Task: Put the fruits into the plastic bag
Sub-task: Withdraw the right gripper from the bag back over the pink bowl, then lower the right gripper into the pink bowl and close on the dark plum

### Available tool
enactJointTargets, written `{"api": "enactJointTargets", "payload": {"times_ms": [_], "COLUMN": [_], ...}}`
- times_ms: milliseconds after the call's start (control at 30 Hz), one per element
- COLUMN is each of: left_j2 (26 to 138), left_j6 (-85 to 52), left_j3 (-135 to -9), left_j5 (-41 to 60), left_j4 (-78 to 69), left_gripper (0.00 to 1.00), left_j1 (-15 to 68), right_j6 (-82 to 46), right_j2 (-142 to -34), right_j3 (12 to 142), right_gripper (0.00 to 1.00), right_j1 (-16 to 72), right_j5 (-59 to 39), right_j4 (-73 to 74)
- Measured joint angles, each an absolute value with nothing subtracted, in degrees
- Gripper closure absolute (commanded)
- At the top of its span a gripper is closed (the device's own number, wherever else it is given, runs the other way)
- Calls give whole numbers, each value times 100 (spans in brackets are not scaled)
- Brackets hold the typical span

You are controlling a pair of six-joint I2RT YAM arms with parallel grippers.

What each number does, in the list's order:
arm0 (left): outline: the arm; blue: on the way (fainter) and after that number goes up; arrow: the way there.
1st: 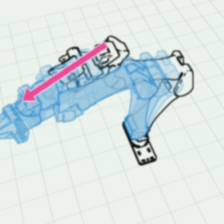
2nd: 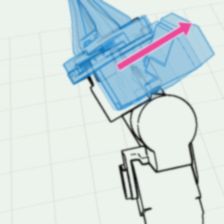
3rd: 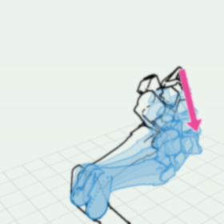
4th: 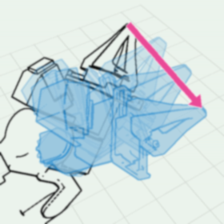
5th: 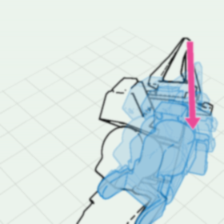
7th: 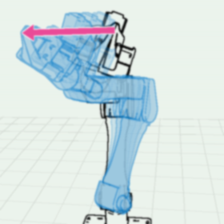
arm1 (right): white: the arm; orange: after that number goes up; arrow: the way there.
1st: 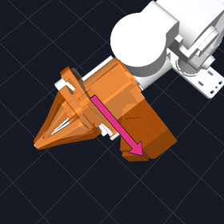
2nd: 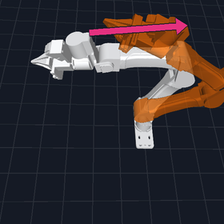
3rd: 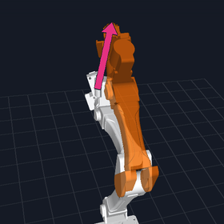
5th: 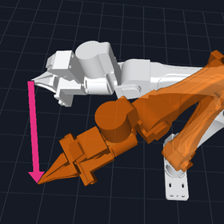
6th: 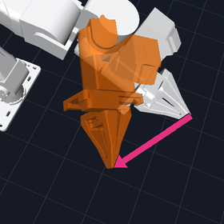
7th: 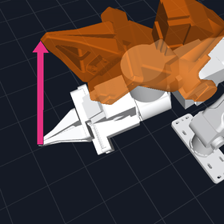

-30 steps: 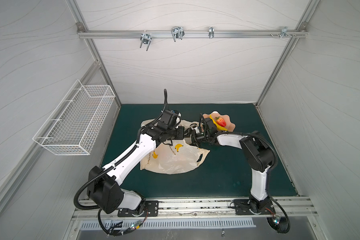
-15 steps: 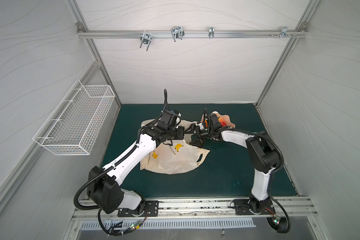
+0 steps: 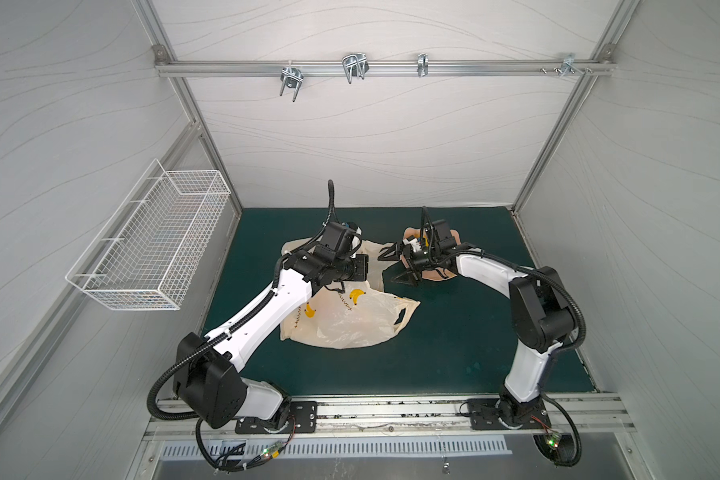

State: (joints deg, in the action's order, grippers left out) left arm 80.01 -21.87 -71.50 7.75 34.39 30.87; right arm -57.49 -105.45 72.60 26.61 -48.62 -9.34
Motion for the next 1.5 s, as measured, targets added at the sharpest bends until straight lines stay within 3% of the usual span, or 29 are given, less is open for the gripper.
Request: {"api": "enactJointTargets", "payload": {"times_ms": [600,1033,1500], "left_j2": [7948,7948,7948], "left_j6": [-2187,-2185,-2185], "left_j3": [-7087,-7087,-7087], "left_j5": [775,775,773], "left_j4": [3439,3441,3439], "left_gripper": [100,100,100], "left_j1": [3087,3087,3087], "right_j6": [-4375,-3059,-2119], "right_j2": [-10385,-10379,-9996], "right_j3": [8134,8726,8368], "right_gripper": [2,2,4], "right_j1": [2163,2102,2102], "right_j5": [-4121,-2598,-1059], "right_j4": [-2714,-3918,-3798]}}
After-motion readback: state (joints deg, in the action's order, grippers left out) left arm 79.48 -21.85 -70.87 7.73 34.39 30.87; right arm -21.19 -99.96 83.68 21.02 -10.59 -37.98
